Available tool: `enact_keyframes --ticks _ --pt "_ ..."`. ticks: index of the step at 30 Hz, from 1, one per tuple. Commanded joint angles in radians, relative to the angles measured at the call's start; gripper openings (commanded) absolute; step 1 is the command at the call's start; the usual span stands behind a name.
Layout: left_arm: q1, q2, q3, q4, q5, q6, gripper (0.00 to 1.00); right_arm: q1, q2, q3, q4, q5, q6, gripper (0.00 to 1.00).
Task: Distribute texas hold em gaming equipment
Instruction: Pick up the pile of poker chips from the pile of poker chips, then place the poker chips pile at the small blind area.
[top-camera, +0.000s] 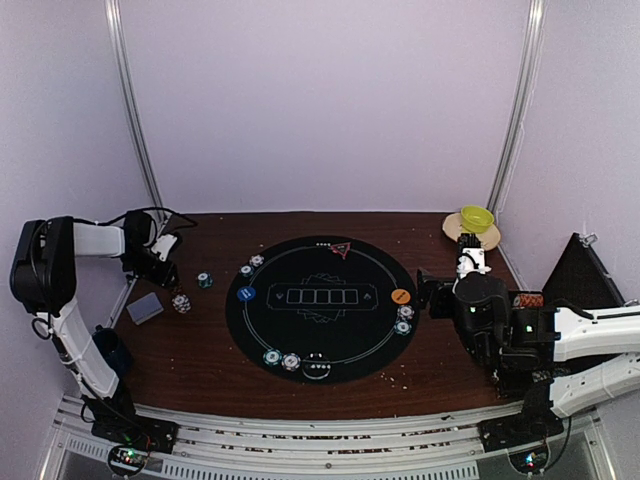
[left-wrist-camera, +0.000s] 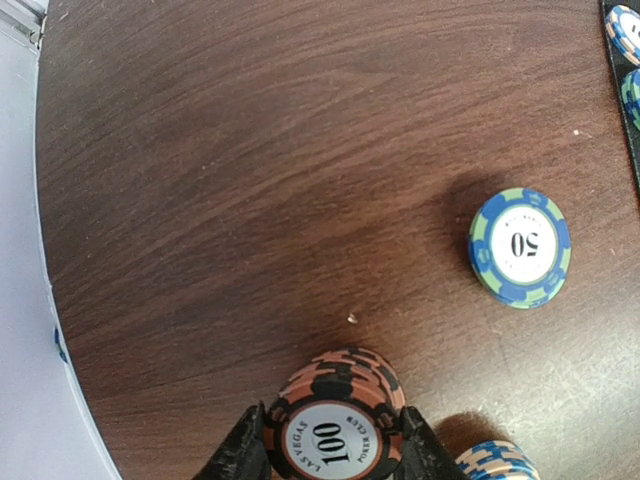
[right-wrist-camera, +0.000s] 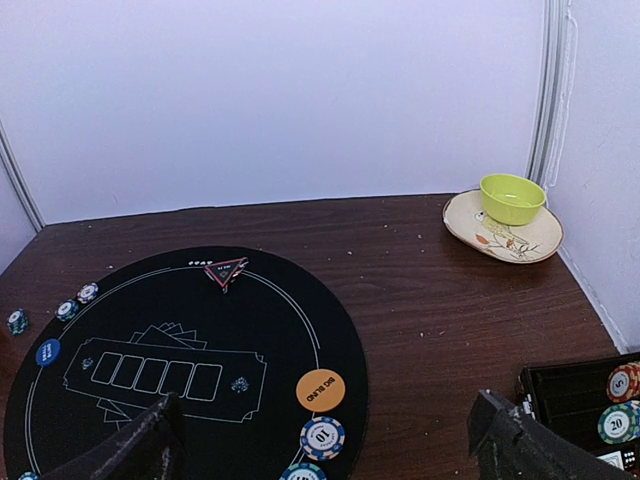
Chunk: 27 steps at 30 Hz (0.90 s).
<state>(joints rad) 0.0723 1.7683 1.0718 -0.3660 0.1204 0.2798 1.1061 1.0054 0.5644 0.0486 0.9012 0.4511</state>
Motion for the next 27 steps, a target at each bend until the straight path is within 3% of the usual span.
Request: enact_keyframes --ticks 1,15,27 --pt "0.01 -0.043 -0.011 0.038 0.006 -0.001 0.31 0.008 -0.012 0.024 -0.015 0.008 -0.003 1.0" --pt "-0.017 -0.154 0.0 -0.009 0.097 0.027 0.24 0.008 -0.002 0.021 -0.009 0.018 -0.005 1.0" --pt "-0.278 -0.087 0.146 -0.03 0.05 0.029 0.25 0.009 0.021 0.023 -0.007 0.052 -0.011 1.0"
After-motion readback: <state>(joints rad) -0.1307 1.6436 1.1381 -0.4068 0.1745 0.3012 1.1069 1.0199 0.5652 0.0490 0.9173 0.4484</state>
